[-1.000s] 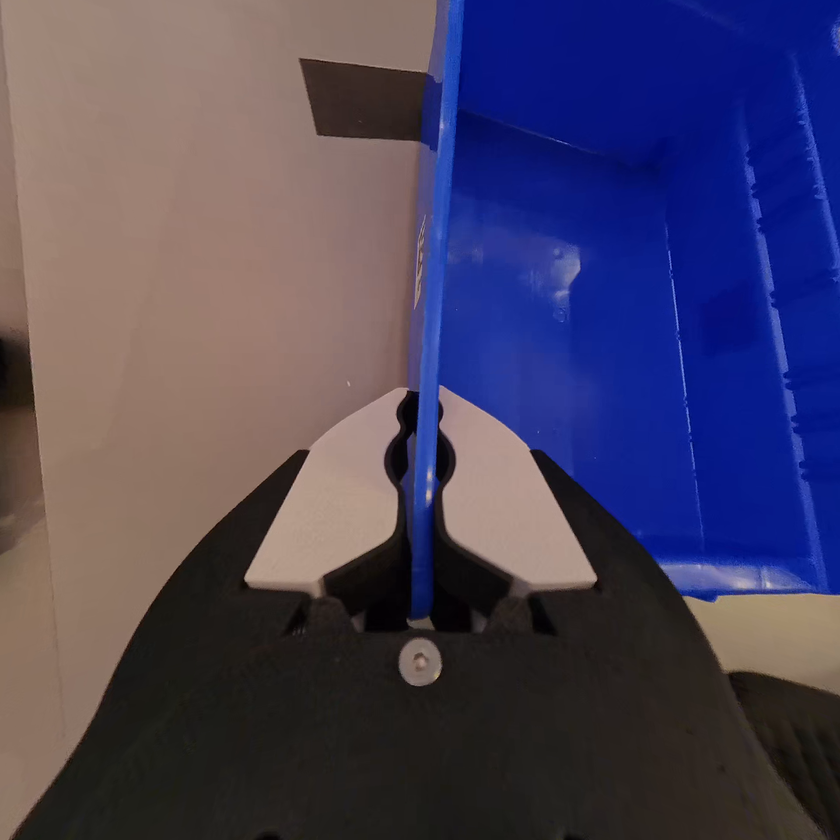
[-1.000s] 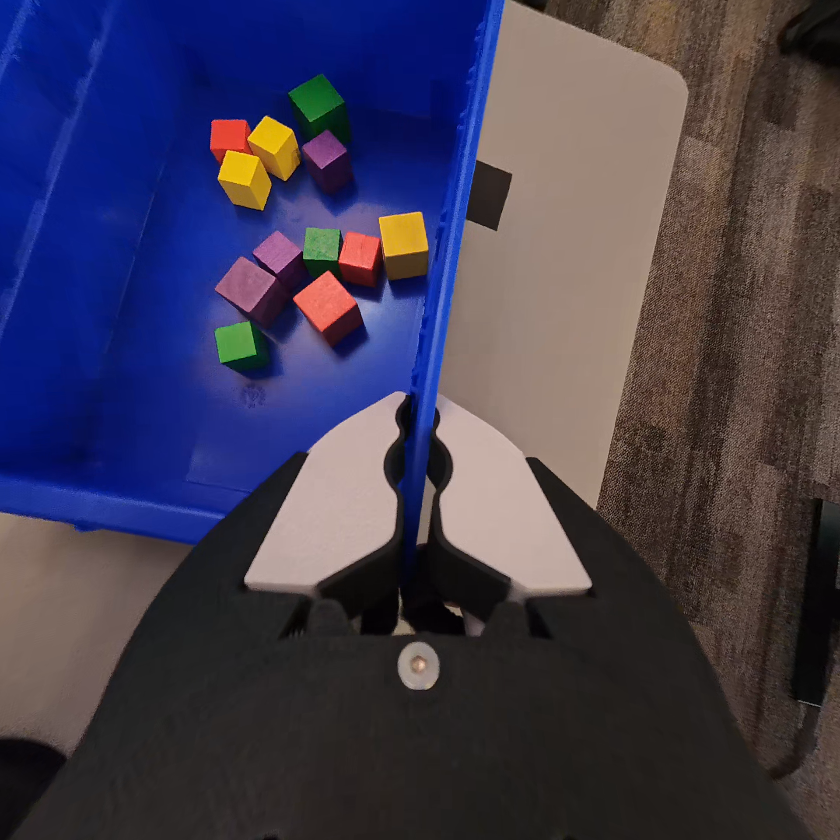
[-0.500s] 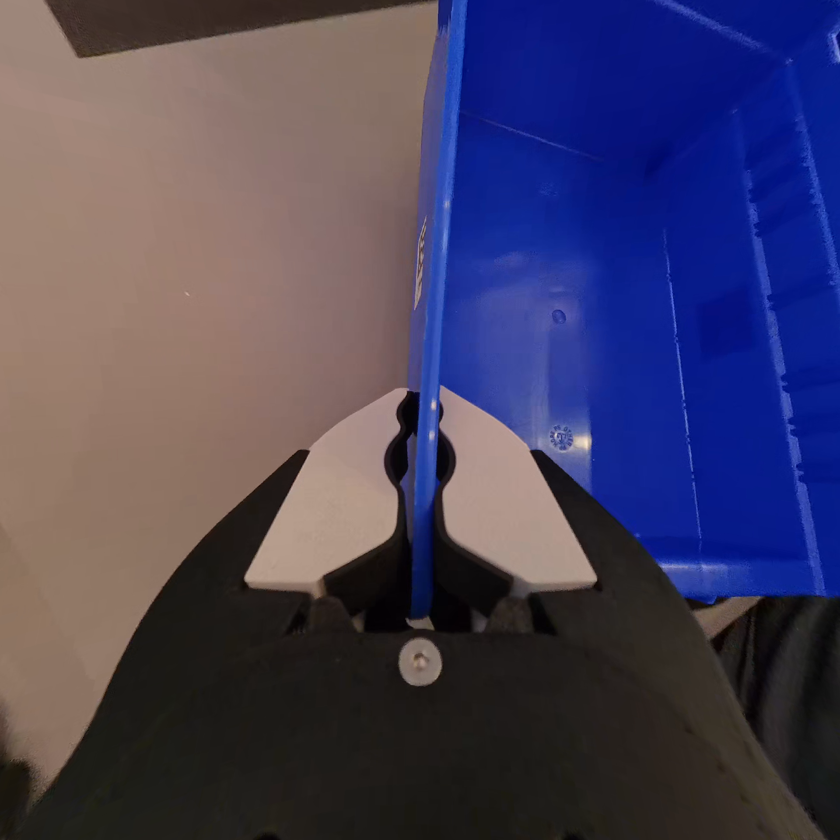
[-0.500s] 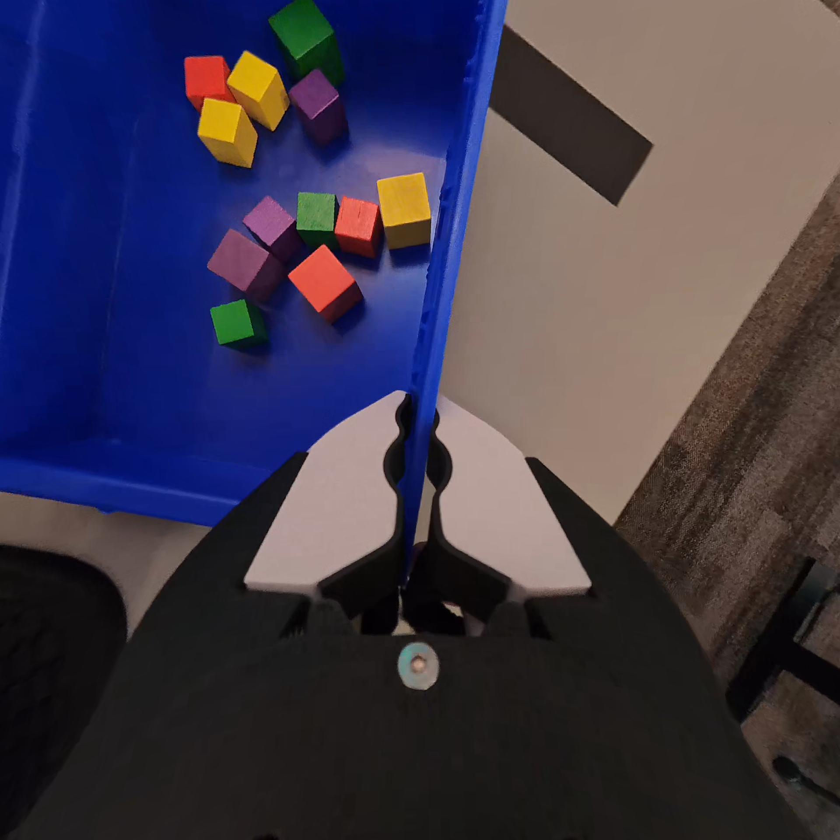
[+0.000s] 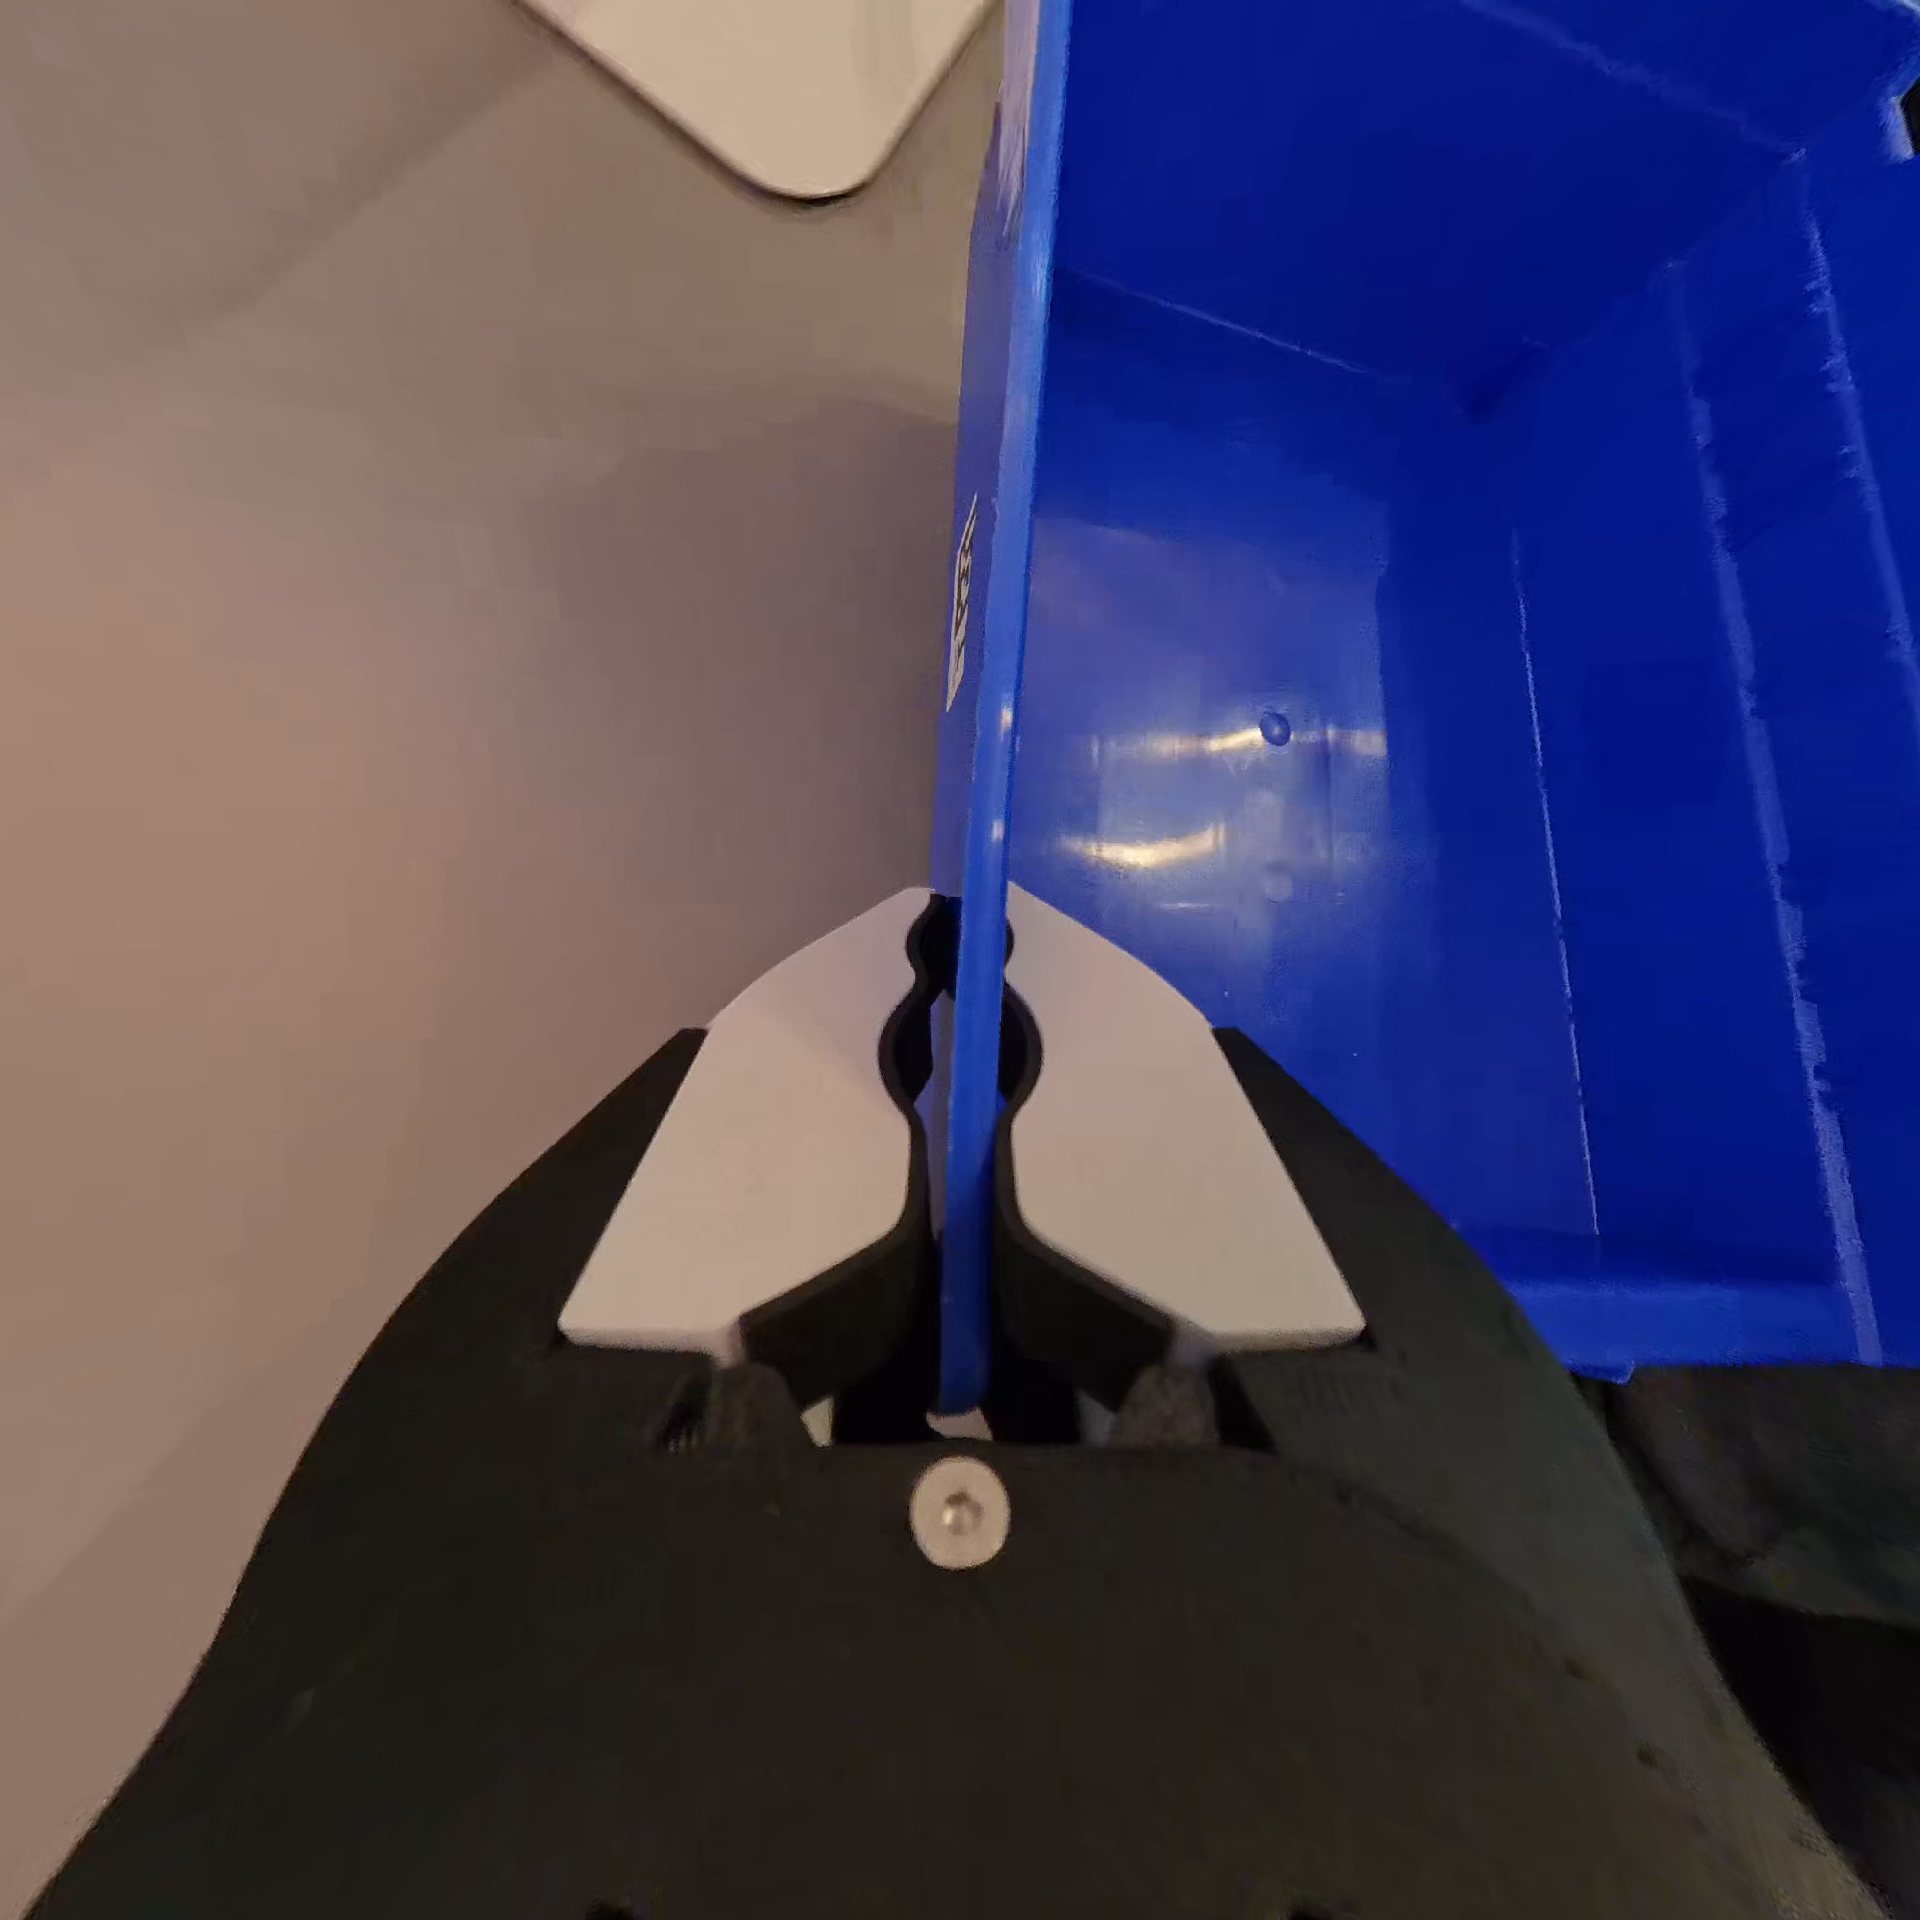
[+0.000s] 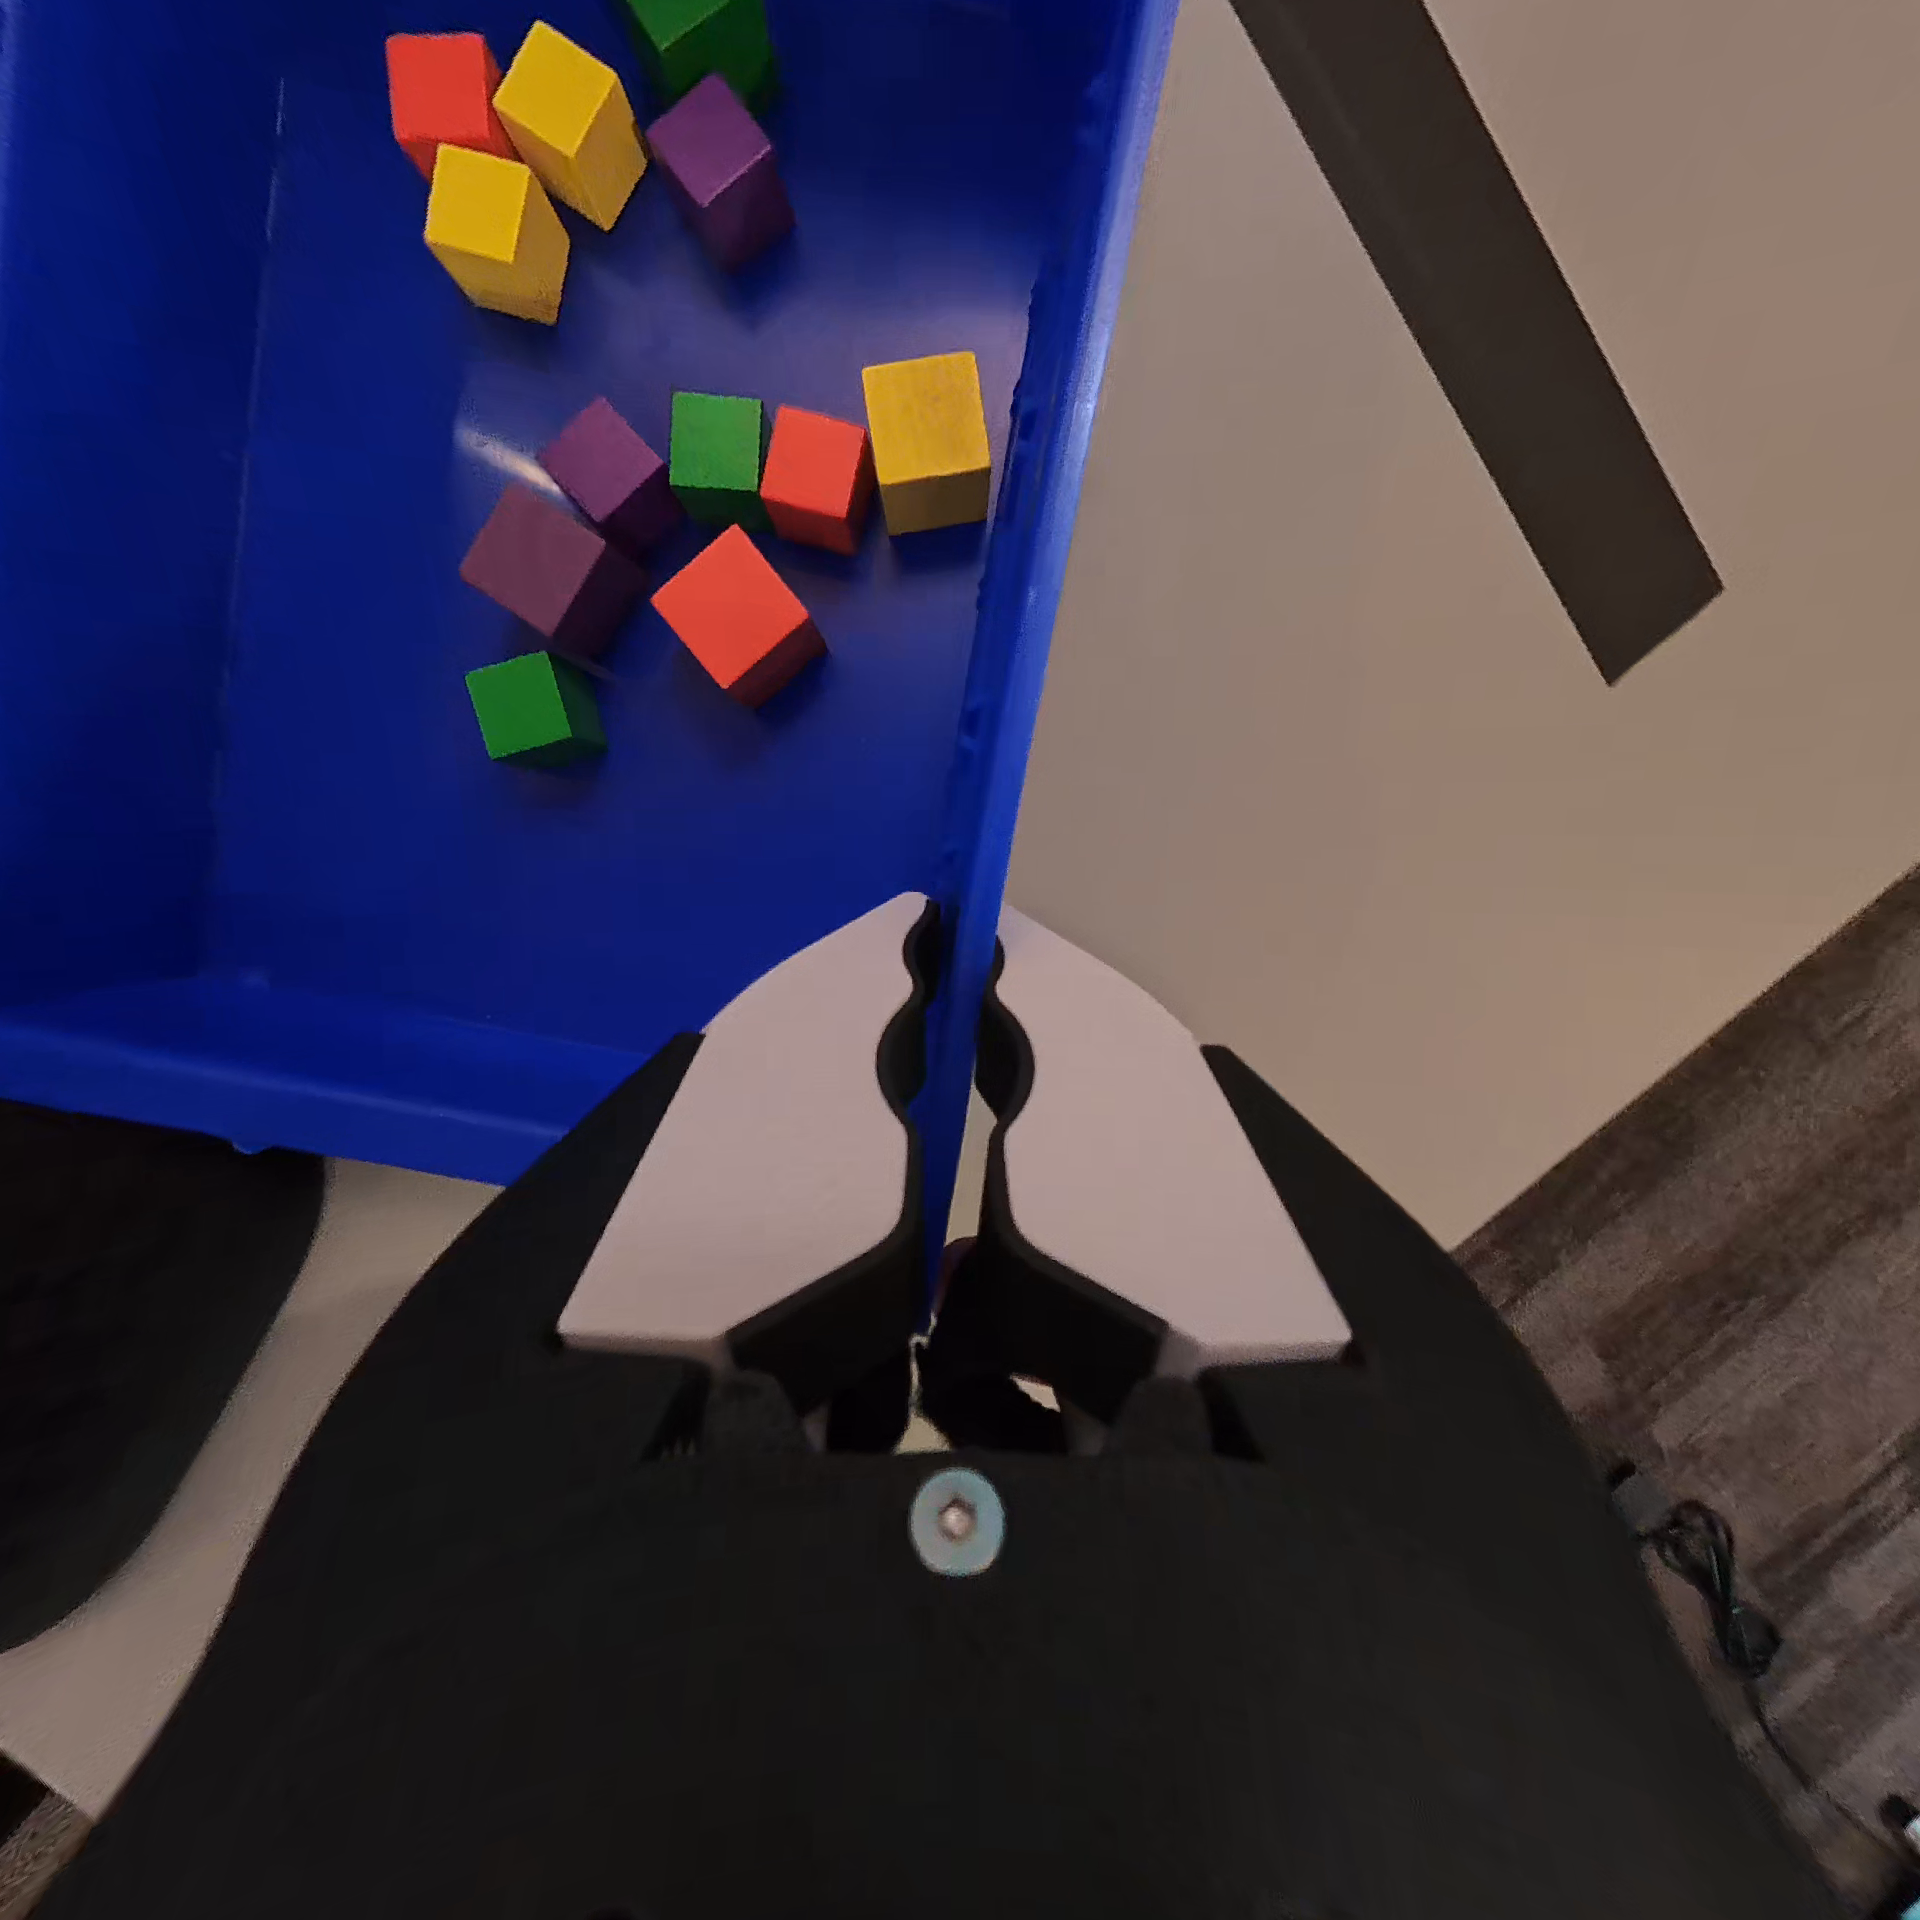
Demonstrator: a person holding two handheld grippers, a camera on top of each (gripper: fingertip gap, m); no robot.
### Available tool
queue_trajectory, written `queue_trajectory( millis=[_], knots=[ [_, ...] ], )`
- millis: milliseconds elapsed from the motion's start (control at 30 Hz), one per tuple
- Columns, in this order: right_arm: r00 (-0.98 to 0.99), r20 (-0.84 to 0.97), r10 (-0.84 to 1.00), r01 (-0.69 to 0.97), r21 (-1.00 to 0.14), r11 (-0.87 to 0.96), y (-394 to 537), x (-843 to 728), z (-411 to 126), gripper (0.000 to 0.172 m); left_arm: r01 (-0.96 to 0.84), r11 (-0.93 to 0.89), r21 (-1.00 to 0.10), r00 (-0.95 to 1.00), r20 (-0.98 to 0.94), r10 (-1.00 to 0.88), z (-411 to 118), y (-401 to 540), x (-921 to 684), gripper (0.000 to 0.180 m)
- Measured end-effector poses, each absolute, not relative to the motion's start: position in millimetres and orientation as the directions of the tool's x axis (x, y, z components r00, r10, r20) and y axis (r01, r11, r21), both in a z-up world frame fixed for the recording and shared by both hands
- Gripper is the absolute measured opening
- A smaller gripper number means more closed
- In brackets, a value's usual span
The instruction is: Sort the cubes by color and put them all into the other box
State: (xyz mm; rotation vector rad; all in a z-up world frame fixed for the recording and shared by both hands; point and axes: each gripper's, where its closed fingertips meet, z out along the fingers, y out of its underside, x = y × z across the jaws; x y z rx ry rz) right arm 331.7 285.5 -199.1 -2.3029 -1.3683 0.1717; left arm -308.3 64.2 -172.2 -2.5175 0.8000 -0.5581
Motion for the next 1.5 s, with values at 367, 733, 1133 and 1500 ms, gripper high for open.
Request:
queue_trajectory(
  millis=[367, 733, 1133, 1500],
  knots=[
    [0.328, 0.144, 0.934, 0.861, -0.452, -0.233, 275, 293, -196, 0.004, -0.689, -0.525, -0.499, 0.491, 0.212, -0.845, -183, 37, -193, 0.005],
    [0.12, 0.122, 0.985, 0.891, -0.45, -0.053, 265, 238, -201, 0.005, -0.733, -0.43, -0.527, 0.341, 0.262, -0.903, -209, 27, -143, 0.005],
    [0.0, 0.052, 0.999, 0.884, -0.467, 0.025, 273, 169, -221, 0.006, -0.721, -0.388, -0.575, 0.294, 0.253, -0.922, -223, 23, -134, 0.006],
    [-0.019, 0.171, 0.985, 0.9, -0.427, 0.092, 295, 125, -222, 0.032, -0.608, -0.473, -0.638, 0.334, 0.335, -0.881, -214, 34, -131, 0.033]
  ],
)
